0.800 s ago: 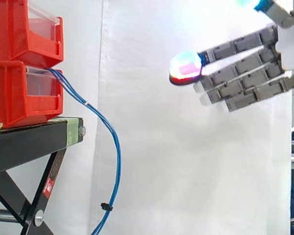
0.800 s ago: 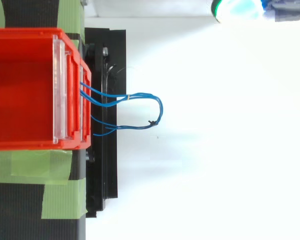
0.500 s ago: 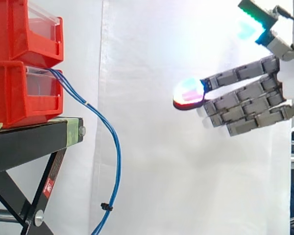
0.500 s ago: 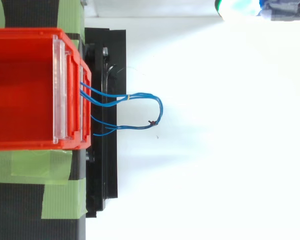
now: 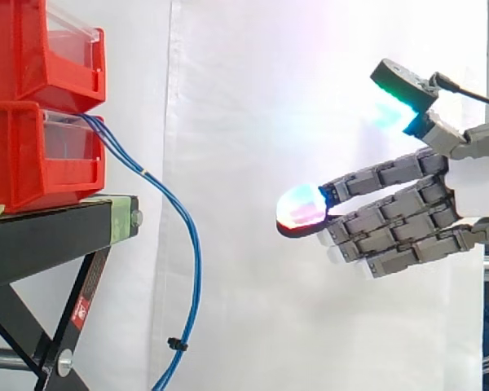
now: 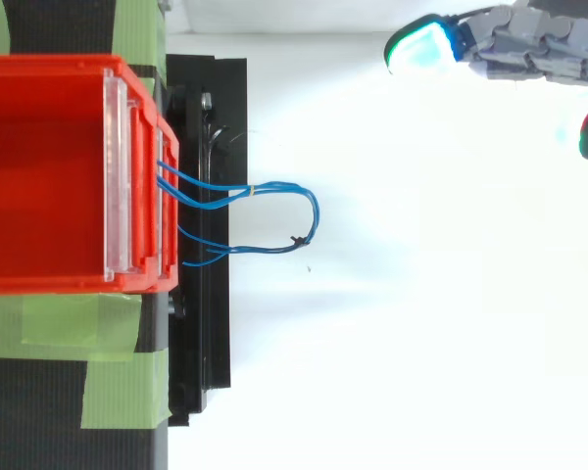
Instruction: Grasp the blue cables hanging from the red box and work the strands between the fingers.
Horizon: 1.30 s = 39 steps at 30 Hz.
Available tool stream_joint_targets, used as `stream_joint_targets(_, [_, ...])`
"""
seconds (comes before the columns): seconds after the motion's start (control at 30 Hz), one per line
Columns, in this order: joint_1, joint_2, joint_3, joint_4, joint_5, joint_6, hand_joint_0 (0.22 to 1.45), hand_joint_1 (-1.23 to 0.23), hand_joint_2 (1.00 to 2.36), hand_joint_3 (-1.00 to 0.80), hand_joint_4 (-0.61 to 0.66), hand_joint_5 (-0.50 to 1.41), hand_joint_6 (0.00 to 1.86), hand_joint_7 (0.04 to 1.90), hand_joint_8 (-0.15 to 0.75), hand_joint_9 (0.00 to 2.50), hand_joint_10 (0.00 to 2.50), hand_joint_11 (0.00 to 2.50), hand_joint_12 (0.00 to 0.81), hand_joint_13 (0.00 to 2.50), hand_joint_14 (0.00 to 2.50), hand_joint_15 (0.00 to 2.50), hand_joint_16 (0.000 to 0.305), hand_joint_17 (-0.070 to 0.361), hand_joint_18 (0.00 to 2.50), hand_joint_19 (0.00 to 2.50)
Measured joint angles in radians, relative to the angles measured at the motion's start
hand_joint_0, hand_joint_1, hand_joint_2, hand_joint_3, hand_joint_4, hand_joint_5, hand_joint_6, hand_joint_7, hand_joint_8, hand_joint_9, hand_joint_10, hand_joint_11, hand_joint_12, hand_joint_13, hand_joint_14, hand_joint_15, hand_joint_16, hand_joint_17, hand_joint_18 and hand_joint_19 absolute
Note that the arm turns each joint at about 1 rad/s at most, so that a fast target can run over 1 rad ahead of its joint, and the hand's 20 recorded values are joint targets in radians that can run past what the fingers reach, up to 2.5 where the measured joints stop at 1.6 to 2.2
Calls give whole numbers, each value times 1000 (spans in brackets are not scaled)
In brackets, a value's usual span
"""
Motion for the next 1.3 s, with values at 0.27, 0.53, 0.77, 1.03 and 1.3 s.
stream_joint_targets(0.27, [13,-22,0,68,43,-7,636,-433,1000,-1000,181,-320,5,677,321,126,3,155,384,0,5,224,73,164,0,191])
stream_joint_targets(0.53, [32,-79,0,143,98,-4,635,-434,1000,-1000,180,-322,5,677,321,122,3,153,384,0,7,220,73,165,0,191])
stream_joint_targets(0.77, [46,-161,2,272,115,10,638,-435,1000,-1000,176,-323,5,678,320,123,3,160,384,0,5,224,73,164,0,191])
stream_joint_targets(1.03, [81,-204,28,360,217,-85,640,-437,1000,-1000,176,-323,5,682,320,126,2,161,383,0,7,223,73,164,0,192])
stream_joint_targets(1.3, [102,-301,91,396,236,-20,646,-441,1000,-1000,176,-322,5,683,318,132,3,171,382,0,5,229,73,163,0,201])
